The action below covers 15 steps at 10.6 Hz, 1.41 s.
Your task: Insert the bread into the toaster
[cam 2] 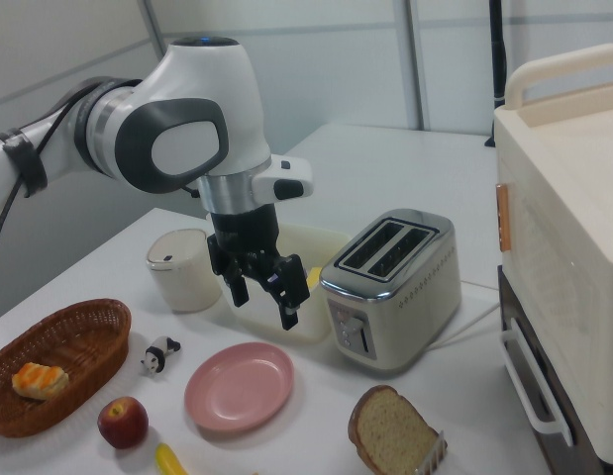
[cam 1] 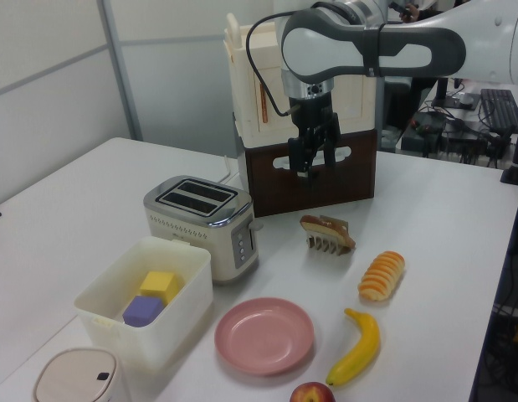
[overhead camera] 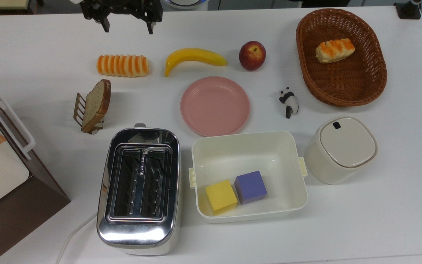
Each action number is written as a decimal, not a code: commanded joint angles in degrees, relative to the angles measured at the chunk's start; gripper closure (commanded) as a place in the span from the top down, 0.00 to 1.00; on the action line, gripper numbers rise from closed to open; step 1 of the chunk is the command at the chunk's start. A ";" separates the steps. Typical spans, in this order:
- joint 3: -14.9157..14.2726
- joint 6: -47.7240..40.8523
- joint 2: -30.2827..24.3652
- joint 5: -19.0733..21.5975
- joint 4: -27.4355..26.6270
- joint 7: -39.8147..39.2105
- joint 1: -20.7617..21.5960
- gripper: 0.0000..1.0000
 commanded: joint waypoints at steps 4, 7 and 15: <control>0.81 5.24 -0.46 -1.10 -1.38 0.24 -0.38 1.00; 0.11 5.61 -0.20 -5.57 -1.38 -1.25 -0.64 1.00; -2.88 23.97 9.99 -16.48 -10.08 -2.84 -0.73 1.00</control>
